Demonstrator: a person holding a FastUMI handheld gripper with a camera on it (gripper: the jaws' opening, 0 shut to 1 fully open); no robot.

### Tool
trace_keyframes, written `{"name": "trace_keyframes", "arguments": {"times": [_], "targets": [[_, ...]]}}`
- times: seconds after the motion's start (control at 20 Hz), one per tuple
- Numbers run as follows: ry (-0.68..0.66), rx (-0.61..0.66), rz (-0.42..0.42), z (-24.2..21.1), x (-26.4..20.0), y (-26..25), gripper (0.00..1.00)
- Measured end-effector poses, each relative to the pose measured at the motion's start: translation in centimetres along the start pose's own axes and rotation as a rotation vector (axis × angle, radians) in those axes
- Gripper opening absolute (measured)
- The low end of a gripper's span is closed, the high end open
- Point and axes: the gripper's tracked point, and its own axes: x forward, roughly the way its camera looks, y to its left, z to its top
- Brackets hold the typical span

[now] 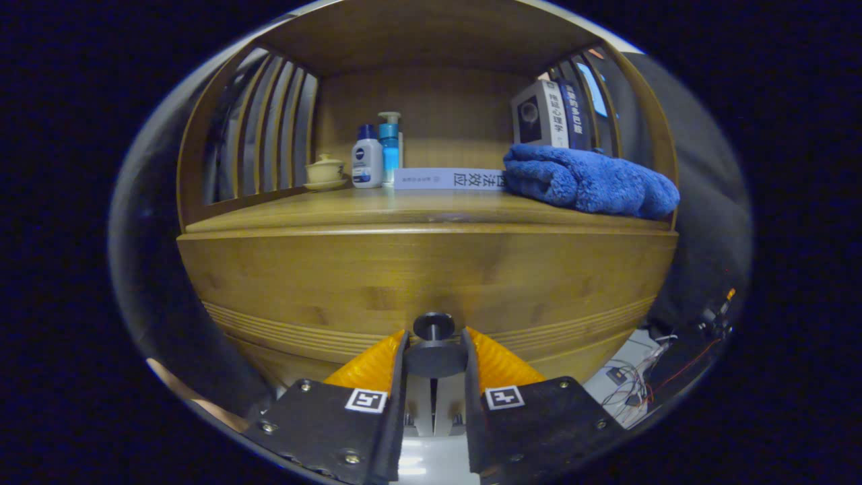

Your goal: Pull open the drawer, take out the items inside it, and place them on the countertop above the cabinet.

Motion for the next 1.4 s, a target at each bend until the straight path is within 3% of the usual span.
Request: {"name": "trace_keyframes", "arguments": {"times": [0.15, 1.4], "targets": [[-0.003, 0.014, -0.003, -0.1, -0.3, -0.1, 0.3], [0.087, -0.011, -0.001, -5.4, -13.6, -1.6, 0.3]]}}
